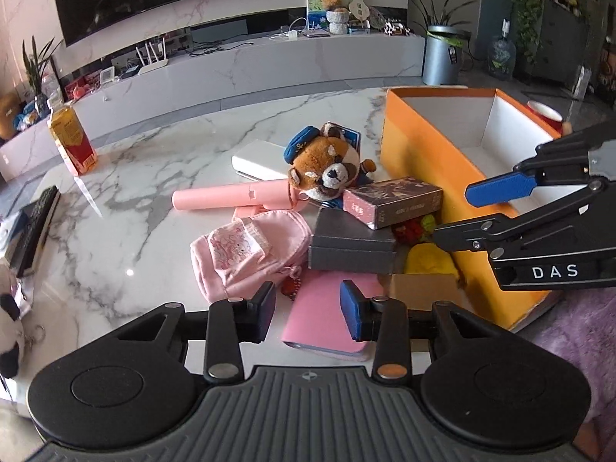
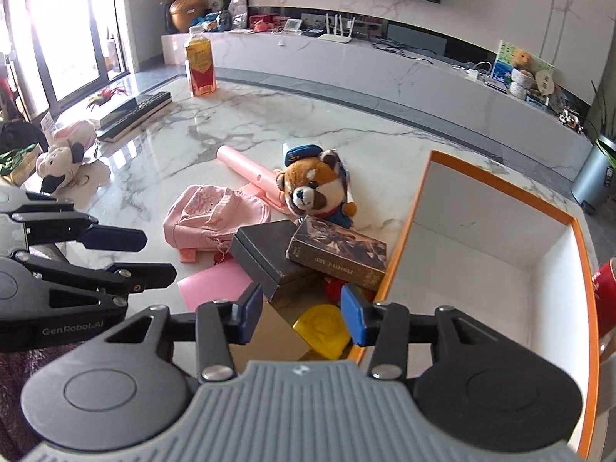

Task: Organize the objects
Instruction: 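Move the left tool toward the pink backpack beside the shoebox, then grasp the pink backpack strap with the left tool and lift it, then grasp the pink notebook with the right tool while the left tool holds the backpack, then lower the backpack and notebook into the shoebox with both tools and release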

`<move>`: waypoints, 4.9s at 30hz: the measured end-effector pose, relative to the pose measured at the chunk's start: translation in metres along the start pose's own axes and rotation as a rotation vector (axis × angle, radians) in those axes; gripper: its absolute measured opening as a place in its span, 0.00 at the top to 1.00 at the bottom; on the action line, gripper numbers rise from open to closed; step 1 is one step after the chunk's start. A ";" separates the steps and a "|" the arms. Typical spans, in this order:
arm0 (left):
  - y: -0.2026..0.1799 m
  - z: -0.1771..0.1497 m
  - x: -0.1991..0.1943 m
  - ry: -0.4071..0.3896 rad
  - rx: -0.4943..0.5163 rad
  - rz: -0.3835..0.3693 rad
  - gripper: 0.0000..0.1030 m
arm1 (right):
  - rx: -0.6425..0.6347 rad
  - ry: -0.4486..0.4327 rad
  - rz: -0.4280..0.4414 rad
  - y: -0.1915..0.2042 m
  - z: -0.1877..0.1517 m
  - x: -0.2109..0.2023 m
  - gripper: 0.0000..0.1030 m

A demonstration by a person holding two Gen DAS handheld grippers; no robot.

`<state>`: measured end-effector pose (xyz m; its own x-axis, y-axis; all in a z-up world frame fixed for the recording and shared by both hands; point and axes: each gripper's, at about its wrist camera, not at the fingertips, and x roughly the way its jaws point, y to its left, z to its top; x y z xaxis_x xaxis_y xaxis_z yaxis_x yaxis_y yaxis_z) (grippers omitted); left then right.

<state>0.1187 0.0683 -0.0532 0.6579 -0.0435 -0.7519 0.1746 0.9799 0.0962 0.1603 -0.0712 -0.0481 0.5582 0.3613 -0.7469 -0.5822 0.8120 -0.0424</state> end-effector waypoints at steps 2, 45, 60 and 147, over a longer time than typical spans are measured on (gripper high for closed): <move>0.000 0.003 0.013 0.012 0.105 0.043 0.57 | -0.034 0.023 0.013 0.004 0.007 0.016 0.54; 0.069 -0.020 0.022 0.166 -0.033 -0.105 0.82 | 0.453 0.226 0.174 0.045 -0.015 0.069 0.54; 0.066 -0.022 0.029 0.135 -0.048 -0.121 0.82 | 0.900 0.259 0.104 0.049 -0.040 0.094 0.60; -0.106 0.056 0.037 0.162 -0.464 -0.589 0.83 | 0.696 -0.105 -0.020 -0.149 -0.098 -0.117 0.83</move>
<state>0.1662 -0.0478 -0.0549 0.4296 -0.5900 -0.6837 0.1141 0.7865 -0.6070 0.1237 -0.2795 -0.0195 0.6394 0.3567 -0.6811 -0.0773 0.9112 0.4047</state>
